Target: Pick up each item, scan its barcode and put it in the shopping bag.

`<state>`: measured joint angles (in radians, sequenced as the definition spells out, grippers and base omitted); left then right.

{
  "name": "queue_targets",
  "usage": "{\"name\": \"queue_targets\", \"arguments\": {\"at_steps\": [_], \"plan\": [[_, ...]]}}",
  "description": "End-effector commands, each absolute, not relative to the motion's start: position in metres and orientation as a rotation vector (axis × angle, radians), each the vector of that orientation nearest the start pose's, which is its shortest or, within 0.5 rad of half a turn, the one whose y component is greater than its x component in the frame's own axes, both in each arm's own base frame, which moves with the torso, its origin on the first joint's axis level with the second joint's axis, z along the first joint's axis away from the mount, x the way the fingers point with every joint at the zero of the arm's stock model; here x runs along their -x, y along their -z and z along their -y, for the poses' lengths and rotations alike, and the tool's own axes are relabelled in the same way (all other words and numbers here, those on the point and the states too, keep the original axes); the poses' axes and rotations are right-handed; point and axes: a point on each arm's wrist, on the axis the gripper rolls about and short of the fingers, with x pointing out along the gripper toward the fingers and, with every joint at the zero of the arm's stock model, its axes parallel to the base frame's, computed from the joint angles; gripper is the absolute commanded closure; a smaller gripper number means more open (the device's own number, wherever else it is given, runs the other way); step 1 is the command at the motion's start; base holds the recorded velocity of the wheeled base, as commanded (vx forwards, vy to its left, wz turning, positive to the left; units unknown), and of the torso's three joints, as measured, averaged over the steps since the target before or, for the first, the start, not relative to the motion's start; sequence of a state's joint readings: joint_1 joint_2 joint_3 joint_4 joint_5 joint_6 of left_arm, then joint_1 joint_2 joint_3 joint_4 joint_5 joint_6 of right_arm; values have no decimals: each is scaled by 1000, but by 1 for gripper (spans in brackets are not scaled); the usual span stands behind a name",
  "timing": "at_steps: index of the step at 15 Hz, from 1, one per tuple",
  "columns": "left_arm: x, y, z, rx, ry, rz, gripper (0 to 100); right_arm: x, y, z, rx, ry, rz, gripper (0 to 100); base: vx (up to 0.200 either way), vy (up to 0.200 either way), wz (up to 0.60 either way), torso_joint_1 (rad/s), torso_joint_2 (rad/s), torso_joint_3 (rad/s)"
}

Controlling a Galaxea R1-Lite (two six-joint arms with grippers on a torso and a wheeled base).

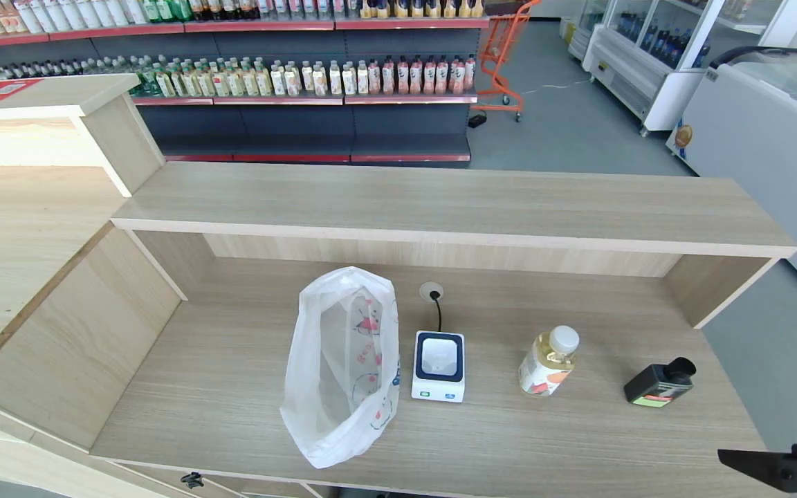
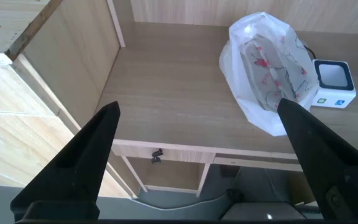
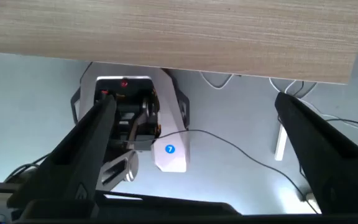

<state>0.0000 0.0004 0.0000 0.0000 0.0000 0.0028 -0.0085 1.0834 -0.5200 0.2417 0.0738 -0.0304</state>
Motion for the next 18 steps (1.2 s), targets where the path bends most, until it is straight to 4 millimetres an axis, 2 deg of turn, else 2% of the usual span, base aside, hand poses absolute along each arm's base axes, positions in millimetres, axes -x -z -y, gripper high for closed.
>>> {"name": "queue_targets", "arguments": {"at_steps": [1, 2, 3, 4, 8, 12, 13, 14, 15, 18], "plan": [[23, -75, 0, -3, 0, 0, 0, -157, -137, -2, -6, -90, -923, 0, 0, 0, 0, 0, 0, 0], [23, -75, 0, -3, 0, 0, 0, -164, -135, -4, 2, -97, -913, 0, 0, 0, 0, 0, 0, 0], [23, -75, 0, -3, 0, 0, 0, -182, -129, -6, 13, -101, -876, 0, 0, 0, 0, 0, 0, 0], [23, -75, 0, -3, 0, 0, 0, -192, -120, -5, 31, -62, -881, 0, 0, 0, 0, 0, 0, 0], [23, -75, 0, -3, 2, 0, 0, -208, -91, -5, 30, -2, -892, 0, 0, 0, 0, 0, 0, 0], [23, -75, 0, -3, 0, 0, 0, -236, -70, -27, 40, -72, -830, 0, 0, 0, 0, 0, 0, 0], [23, -75, 0, -3, 0, 0, 0, -236, -70, -27, 40, -72, -830, 0, 0, 0, 0, 0, 0, 0], [23, -75, 0, -3, 2, 0, 0, -250, -58, -44, 58, -131, -779, 0, 0, 0, 0, 0, 0, 0], [23, -75, 0, -3, 0, 0, 0, -254, -54, -51, 68, -154, -760, 0, 0, 0, 0, 0, 0, 0], [23, -75, 0, -3, 0, 0, 0, -269, -35, -62, 81, -167, -717, 0, 0, 0, 0, 0, 0, 0]]}}
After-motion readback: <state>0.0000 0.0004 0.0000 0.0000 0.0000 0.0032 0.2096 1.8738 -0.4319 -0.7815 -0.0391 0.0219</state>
